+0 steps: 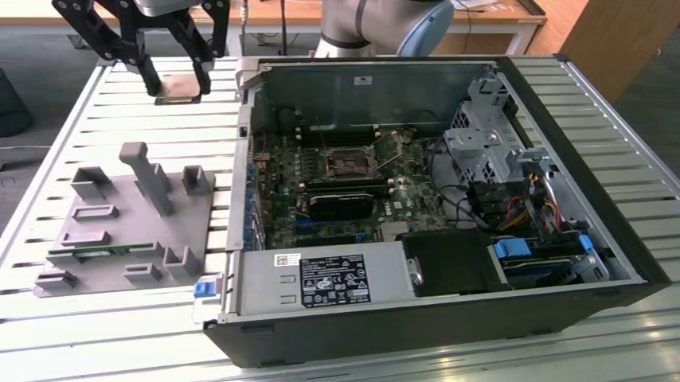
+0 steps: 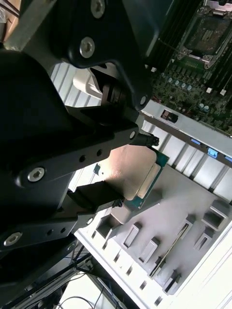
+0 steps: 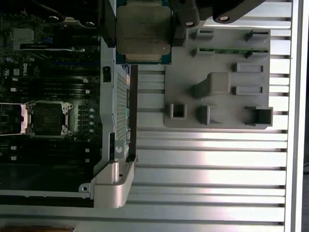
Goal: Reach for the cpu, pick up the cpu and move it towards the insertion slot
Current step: 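Pick up the cpu and move it towards the insertion slot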
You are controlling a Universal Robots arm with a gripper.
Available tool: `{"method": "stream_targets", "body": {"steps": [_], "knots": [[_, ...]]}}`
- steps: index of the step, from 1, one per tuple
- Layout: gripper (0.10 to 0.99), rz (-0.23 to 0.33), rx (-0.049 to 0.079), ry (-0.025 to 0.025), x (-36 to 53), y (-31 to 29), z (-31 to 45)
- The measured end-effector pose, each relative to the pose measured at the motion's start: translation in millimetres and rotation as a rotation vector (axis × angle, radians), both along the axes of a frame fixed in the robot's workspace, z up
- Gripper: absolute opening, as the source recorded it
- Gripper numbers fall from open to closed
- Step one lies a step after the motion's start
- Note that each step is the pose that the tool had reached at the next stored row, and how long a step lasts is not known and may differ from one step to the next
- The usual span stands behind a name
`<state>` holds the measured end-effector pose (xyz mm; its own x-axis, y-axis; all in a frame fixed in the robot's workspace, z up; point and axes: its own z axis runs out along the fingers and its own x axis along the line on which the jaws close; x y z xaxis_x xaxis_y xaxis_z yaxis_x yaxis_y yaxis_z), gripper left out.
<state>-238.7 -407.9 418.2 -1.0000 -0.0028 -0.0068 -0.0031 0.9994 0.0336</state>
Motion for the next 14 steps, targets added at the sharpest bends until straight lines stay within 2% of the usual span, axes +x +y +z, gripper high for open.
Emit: {"method": "stream_targets", "body": {"steps": [14], "knots": [[0.541, 0.000, 0.000, 0.0000, 17.9, 0.0, 0.0]]}}
